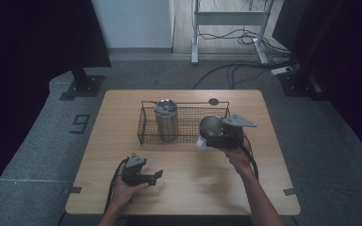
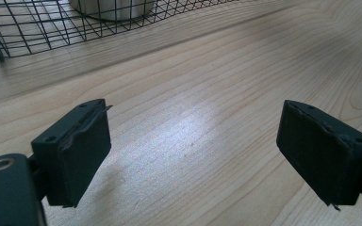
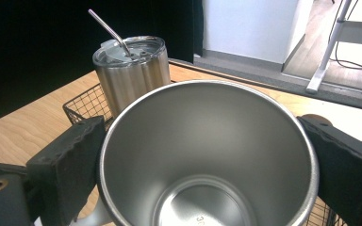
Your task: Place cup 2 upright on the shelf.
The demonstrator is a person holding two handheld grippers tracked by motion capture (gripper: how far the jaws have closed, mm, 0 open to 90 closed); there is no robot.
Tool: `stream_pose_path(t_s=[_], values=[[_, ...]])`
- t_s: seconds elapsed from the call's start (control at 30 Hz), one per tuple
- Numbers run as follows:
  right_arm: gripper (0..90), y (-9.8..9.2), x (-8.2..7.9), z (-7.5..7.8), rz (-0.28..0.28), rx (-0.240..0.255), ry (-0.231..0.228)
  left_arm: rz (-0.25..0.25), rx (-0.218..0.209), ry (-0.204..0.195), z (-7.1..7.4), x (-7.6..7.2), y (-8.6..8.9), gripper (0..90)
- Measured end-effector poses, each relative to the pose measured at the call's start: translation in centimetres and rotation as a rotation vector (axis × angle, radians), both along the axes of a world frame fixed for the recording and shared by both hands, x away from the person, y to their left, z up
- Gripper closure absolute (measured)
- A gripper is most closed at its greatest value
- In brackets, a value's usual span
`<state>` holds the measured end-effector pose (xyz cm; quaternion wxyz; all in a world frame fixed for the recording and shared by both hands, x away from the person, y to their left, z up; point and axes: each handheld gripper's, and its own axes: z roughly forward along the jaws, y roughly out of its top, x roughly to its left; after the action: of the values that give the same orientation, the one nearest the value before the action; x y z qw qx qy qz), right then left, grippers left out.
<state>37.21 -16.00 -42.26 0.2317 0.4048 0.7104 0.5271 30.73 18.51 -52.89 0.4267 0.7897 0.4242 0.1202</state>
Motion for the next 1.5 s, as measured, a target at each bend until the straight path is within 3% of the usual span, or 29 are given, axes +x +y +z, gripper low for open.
stream_pose_path(t_s=[1.5], values=[[5.7, 0.8, 3.4, 1.1, -0.019, -0.002, -0.003, 0.011, -0.012, -0.003, 0.2, 0.0, 0.4, 10.8]])
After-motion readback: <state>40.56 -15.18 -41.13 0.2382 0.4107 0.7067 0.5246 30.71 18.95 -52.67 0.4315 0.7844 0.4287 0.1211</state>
